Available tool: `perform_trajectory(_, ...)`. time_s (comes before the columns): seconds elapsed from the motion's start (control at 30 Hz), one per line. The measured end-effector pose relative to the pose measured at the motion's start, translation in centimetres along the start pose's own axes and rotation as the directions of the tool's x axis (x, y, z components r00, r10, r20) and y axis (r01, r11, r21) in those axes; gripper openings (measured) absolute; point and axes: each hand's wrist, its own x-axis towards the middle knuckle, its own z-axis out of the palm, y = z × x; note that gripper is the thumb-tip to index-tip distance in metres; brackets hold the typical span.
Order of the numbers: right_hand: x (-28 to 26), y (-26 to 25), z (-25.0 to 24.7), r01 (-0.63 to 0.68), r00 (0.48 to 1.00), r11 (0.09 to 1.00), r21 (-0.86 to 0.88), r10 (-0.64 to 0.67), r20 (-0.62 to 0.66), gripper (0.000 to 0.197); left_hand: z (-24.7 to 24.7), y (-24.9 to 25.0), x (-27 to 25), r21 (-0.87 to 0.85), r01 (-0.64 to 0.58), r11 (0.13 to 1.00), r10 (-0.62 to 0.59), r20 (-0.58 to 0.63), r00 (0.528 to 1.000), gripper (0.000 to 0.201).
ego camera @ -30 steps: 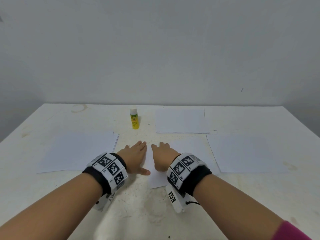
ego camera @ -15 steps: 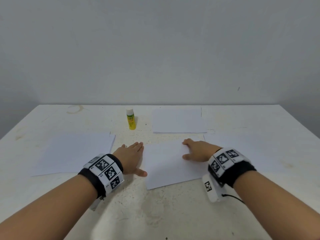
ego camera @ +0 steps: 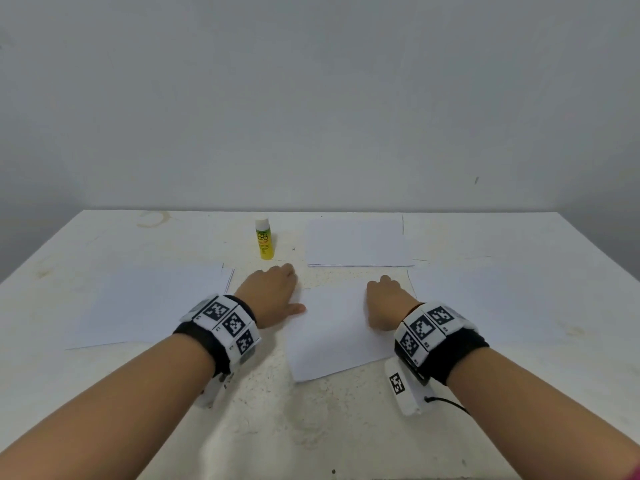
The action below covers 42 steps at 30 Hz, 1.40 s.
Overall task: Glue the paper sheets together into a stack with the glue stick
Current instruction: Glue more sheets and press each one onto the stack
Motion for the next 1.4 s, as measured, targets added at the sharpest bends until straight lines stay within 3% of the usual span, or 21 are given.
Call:
perform_trajectory(0.13,-0.3,-1.5,0.4,-0.004,1.0,0.999,0.034,0.004,-0.004,0.034,1.3,1.6,-0.2,-0.029,-0.219,0.975,0.219,-0.006,0.976,0.054)
perform_trajectory(0.3,-0.4,-3.0,1.0,-0.049,0.999,0.997,0.053,0.05,-0.002,0.039,1.2,1.1,-0.7,-0.126,-0.165,0.978,0.172,0.051,0.984,0.036)
perform_trajectory(0.43,-0.6,-4.8,1.2,0.078,0.997,0.994,0.073,-0.079,-0.001,0.043,0.8,0.5,-0.7,-0.205,-0.13,0.97,0.145,0.062,0.987,0.021)
perform_trajectory(0.5,-0.7,-5.7,1.4,0.148,0.989,0.988,0.05,-0.148,0.003,0.045,1.1,0.2,-0.5,-0.243,-0.085,0.966,0.111,0.096,0.989,0.047)
perform_trajectory(0.6,-0.5,-6.5,1.2,0.216,0.976,0.976,0.014,-0.216,0.01,0.045,1.9,-0.3,-0.1,-0.206,-0.037,0.978,0.072,0.166,0.984,0.111)
perform_trajectory(0.7,0.4,-7.3,1.0,0.325,0.945,0.946,-0.017,-0.324,0.033,0.059,2.3,-0.1,0.1,-0.138,-0.013,0.99,0.055,0.303,0.951,0.134)
perform_trajectory(0.77,0.7,-7.6,0.9,0.351,0.932,0.936,0.026,-0.352,0.093,0.075,2.6,0.0,0.2,-0.124,-0.017,0.992,0.058,0.344,0.937,0.135)
perform_trajectory(0.87,0.7,-6.4,0.3,0.331,0.93,0.942,0.06,-0.336,0.145,0.078,2.9,-0.2,0.2,-0.143,-0.003,0.99,0.053,0.35,0.935,0.135)
perform_trajectory(1.07,0.1,-0.9,-0.8,0.194,0.971,0.97,0.149,-0.211,0.112,0.083,3.0,-0.3,-0.1,-0.159,-0.009,0.987,0.062,0.329,0.942,0.134)
perform_trajectory(1.17,0.3,-0.3,-0.5,0.144,0.982,0.976,0.162,-0.162,0.099,0.092,2.9,-0.2,-0.1,-0.116,-0.014,0.993,0.052,0.339,0.939,0.131)
perform_trajectory(1.23,0.3,-0.9,-0.5,0.125,0.988,0.982,0.143,-0.137,0.072,0.089,2.4,-0.3,-0.1,-0.091,-0.01,0.996,0.041,0.339,0.94,0.122)
perform_trajectory(1.3,0.1,-1.5,-0.6,0.125,0.992,0.991,0.043,-0.126,0.017,0.081,1.6,-0.4,-0.2,-0.056,-0.004,0.998,0.02,0.292,0.956,0.113)
perform_trajectory(1.37,-0.2,-2.2,-0.7,0.129,0.991,0.988,-0.087,-0.132,-0.03,0.075,1.0,-0.6,-0.2,0.007,0.015,1.0,-0.016,0.165,0.986,0.115)
perform_trajectory(1.4,-0.4,-2.6,-0.6,0.138,0.989,0.983,-0.124,-0.143,-0.039,0.068,1.0,-0.8,-0.3,0.035,0.003,0.999,-0.007,0.094,0.996,0.102)
